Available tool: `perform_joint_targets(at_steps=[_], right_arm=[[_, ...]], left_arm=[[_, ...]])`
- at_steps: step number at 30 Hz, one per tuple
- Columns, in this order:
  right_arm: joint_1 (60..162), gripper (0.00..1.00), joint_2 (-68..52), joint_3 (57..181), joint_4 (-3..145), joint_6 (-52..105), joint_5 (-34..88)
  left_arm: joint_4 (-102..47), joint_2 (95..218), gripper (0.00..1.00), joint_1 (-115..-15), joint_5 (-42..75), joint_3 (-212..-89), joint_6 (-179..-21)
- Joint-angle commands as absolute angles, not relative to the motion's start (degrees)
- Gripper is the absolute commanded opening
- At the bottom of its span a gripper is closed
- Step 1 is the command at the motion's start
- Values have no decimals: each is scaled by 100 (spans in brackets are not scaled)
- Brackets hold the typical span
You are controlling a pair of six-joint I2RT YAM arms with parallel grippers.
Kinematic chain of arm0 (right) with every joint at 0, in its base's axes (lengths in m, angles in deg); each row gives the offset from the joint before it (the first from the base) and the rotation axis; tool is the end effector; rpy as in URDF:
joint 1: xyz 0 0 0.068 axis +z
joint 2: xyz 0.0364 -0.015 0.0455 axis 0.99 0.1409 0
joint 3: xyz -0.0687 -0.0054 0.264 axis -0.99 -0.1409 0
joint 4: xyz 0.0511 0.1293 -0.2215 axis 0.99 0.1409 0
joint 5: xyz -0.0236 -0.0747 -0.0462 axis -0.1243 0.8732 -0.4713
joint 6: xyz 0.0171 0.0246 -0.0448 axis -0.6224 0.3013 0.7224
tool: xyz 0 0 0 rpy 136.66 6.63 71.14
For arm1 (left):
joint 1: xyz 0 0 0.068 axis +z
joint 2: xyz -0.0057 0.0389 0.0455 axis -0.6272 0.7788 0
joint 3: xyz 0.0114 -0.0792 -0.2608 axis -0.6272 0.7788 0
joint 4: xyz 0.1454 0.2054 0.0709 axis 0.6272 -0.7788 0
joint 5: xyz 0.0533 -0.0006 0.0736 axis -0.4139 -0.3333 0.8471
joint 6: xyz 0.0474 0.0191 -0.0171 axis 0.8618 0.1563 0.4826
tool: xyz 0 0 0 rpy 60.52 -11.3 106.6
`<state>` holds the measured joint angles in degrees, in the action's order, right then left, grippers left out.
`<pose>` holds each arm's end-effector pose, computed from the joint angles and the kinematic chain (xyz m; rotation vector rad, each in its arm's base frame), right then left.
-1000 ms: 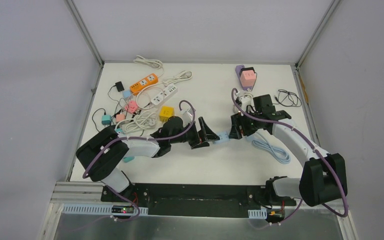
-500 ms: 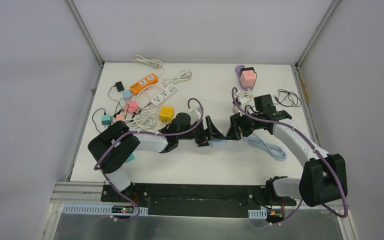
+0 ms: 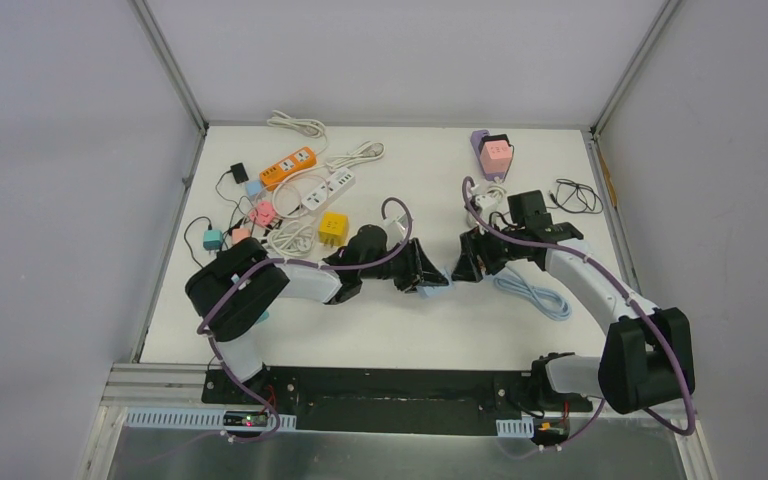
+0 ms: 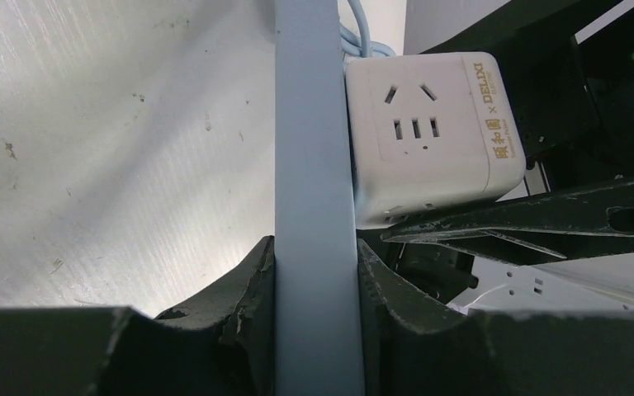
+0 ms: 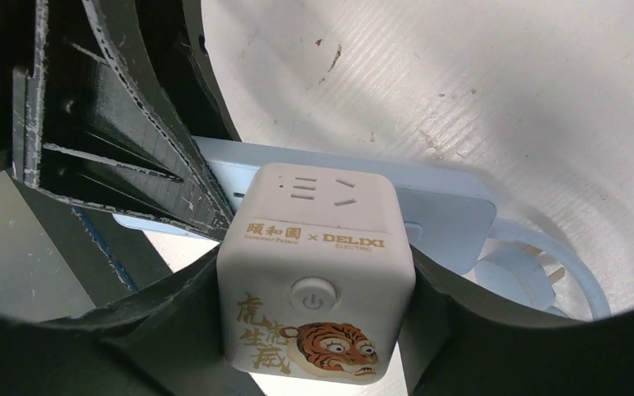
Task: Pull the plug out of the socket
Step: Remove the plug from the socket.
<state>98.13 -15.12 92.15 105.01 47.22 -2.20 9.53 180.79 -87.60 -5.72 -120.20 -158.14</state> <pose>0.2303 0.0895 0.2293 -0.8699 2.3556 0.8556 0.2132 -0.2705 0.1637 0.0171 2.3623 -1.7462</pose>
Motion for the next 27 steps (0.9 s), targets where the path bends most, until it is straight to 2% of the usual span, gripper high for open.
perform_joint_targets(at_steps=[1,4,7,13,15,22,27], right_arm=[[9833,0,-1690,9324,10288,4701,-133],[9876,0,-1653,9428,10318,4514,68],[10042,0,-1452,9702,10468,4358,417],[10187,0,-591,10886,11345,4274,757],[10185,0,-574,10827,11195,4176,797],[9803,0,-1248,9658,10332,4052,229],[9631,0,-1653,9286,10055,4052,229]], left_arm=[[1255,18070,0,-8806,-605,-12170,-15820],[568,17839,0,-8818,-330,-12245,-15591],[-751,17557,0,-8911,-48,-12662,-14946],[-2845,17499,0,-9068,362,-13541,-13915],[-2713,17430,0,-9054,358,-13449,-14052],[213,17356,0,-8581,-181,-12176,-15970],[-428,17327,0,-8605,-243,-12509,-15599]])
